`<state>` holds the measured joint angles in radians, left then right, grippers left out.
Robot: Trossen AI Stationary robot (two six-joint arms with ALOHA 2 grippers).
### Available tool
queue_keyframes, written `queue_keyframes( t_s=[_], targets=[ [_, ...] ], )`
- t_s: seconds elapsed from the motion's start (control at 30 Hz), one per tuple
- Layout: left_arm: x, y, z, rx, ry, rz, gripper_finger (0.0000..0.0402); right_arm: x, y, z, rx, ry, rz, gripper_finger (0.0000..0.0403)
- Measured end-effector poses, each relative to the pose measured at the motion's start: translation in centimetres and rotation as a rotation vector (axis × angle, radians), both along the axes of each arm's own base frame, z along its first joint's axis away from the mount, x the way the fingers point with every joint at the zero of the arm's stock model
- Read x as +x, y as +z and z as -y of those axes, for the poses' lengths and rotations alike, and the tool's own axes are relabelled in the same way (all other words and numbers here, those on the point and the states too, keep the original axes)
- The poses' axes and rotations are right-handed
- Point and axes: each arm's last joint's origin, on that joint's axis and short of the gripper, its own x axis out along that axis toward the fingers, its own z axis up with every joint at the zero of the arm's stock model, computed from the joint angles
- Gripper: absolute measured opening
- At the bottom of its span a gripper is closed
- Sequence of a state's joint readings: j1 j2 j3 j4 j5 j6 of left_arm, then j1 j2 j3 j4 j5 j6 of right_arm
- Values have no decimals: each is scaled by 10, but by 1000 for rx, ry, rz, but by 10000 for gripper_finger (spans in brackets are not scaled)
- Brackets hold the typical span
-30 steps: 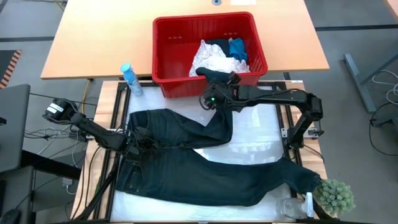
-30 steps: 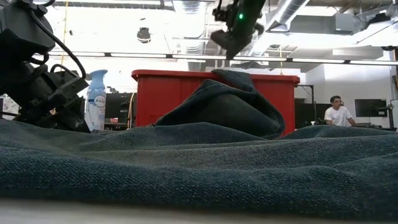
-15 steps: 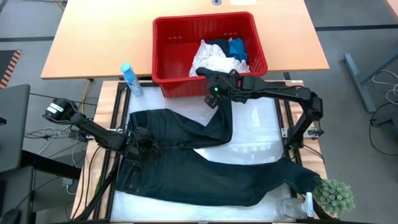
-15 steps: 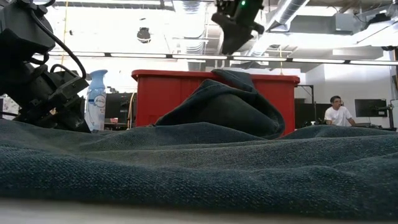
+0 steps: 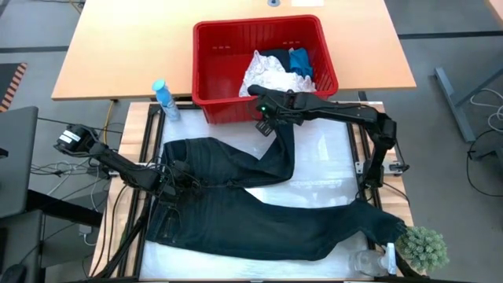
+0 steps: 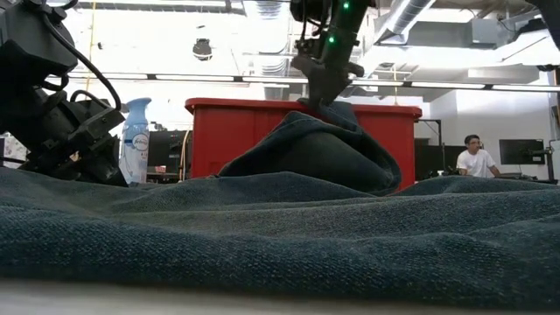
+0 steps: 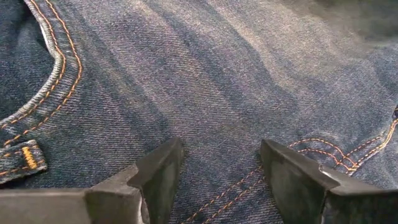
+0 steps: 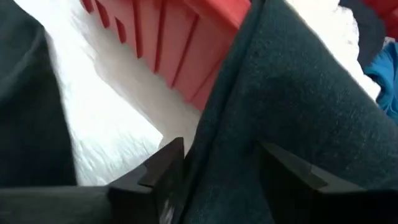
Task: Fold Laundry from Bin
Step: Fold the black pants from the red bin
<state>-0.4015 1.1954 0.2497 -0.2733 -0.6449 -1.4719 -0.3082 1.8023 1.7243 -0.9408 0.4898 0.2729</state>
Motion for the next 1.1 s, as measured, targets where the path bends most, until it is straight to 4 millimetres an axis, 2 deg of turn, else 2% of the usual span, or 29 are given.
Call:
queue_keyframes(
  t_s=[0.1,0.2,0.23,0.47,0.6,0.7,0.87,1.1],
  targets=[
    [0,0,0,1,-5,-3,219,0,0,0,2,-14,8,143],
    [0,0,0,1,-7,-4,219,-1,4,-5,1,-4,0,44],
    [0,0,0,2,-7,-4,219,-2,7,-8,-2,3,-5,26],
    [0,0,0,-1,-9,-10,219,-9,35,-39,-57,-55,-45,18],
    [0,0,0,-1,-9,-10,219,-24,40,-61,-50,-167,-104,18],
    [0,0,0,-1,-9,-11,219,-36,36,-77,-39,-278,-142,18],
    [-1,0,0,4,-21,-23,219,-36,23,-102,32,-344,-77,18],
    [-1,0,0,3,-28,-35,219,-41,-16,-125,83,-449,-116,18]
  ],
)
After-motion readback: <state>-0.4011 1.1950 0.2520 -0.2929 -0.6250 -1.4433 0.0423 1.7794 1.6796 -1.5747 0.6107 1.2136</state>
